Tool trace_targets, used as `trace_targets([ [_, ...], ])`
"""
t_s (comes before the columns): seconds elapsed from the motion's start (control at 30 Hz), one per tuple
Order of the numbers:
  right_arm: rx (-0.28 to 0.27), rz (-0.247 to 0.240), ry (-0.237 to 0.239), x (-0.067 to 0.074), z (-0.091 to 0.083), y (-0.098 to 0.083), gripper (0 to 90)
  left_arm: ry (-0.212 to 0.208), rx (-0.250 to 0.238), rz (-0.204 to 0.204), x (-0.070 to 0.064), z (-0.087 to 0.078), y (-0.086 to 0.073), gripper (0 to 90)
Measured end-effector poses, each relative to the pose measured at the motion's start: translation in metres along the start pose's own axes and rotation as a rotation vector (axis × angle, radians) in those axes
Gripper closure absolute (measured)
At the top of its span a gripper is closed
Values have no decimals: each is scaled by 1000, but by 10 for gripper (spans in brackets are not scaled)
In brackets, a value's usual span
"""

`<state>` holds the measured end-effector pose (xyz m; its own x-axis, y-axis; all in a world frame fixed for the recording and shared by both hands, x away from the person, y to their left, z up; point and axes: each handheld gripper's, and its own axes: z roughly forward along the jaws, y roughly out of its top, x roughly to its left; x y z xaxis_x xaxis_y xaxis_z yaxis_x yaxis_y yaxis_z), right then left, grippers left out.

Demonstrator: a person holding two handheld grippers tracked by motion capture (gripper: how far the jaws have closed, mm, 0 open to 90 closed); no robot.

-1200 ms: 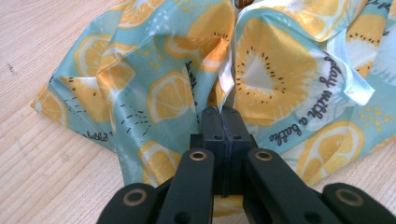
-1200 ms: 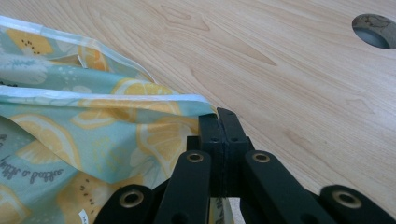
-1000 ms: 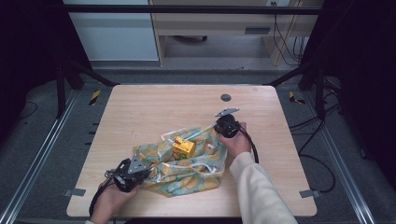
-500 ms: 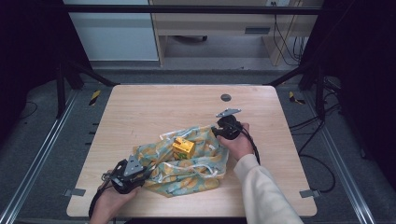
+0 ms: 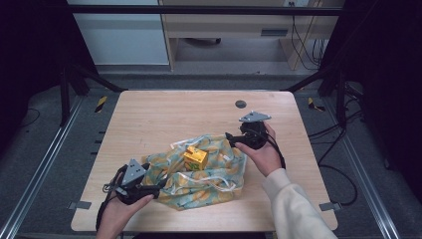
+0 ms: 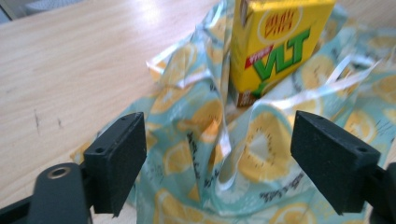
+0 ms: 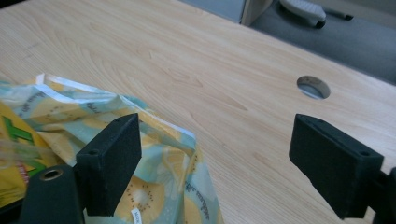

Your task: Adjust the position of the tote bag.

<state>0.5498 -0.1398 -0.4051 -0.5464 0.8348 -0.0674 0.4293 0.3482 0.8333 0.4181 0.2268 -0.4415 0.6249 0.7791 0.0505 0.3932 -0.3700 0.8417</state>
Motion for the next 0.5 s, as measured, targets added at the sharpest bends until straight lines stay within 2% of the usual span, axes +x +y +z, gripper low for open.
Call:
trace_targets([
  [0.07,-21,5,2,0,-9,-1,164,2,-17,-19,-1,-2,4,159],
  [0.17,-37,2,1,0,-22,-5,150,2,-22,-26,0,-4,8,144],
  [0.2,-39,5,0,-1,-27,-7,143,1,-29,-42,1,-5,9,141],
  [0.3,-53,11,-15,-4,-42,-14,120,9,-47,-42,4,-7,11,123],
  [0.5,-74,38,-55,-11,-72,-34,90,45,-114,-89,19,-16,14,97],
])
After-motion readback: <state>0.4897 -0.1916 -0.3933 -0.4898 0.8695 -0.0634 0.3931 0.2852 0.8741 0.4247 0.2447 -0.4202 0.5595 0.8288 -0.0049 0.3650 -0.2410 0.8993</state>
